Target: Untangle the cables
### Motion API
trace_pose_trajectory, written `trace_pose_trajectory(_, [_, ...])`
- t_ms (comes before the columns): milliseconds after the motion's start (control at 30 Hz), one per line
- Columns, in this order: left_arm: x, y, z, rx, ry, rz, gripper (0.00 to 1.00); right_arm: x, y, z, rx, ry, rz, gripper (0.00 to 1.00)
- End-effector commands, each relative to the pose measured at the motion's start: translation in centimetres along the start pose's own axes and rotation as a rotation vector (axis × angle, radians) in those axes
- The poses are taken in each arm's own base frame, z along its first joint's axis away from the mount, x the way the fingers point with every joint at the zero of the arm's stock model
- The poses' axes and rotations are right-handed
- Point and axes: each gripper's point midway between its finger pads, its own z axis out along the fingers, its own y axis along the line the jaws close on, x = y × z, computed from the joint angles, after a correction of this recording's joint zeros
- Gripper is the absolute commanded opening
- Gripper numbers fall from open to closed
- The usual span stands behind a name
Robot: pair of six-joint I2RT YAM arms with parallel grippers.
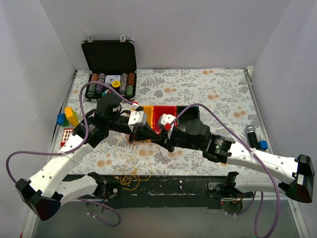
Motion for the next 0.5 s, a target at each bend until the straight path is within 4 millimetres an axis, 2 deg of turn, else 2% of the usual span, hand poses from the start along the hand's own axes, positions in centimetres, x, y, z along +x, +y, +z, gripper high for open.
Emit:
trace_pose_trajectory(0, [0.2, 0.3, -0.1, -0.024, 0.01, 0.021, 0.03, -4.0, 0.3, -0.2, -0.013, -0.107, -0.035, 0.01])
trace_pose_trajectory(33, [0.2, 0.3, -0.1, -0.024, 0.01, 0.026, 0.0, -3.9, 0.2, -0.2, -0.011, -0.105, -0.035, 0.01])
trace_pose_trajectory(200, [0.0, 1.7, -0.3, -0.101, 0.015, 0.043, 0.0, -2.7, 0.2, -0.2, -0.01, -0.086, -0.018, 0.01])
trace_pose_trajectory(267, [-0.2, 2.8, -0.6, -0.169, 0.011, 0.049, 0.0, -1.9, 0.1, -0.3, -0.003, -0.078, -0.005, 0.02])
trace_pose_trajectory(367, [-0.6, 5.2, -1.4, -0.322, 0.003, 0.086, 0.0, -1.0, -0.1, -0.6, 0.011, -0.076, 0.008, 0.1])
trace_pose_trajectory(467, [-2.0, 7.5, -2.5, -0.466, -0.031, 0.102, 0.0, 0.1, -0.2, -0.9, 0.023, -0.066, 0.043, 0.15])
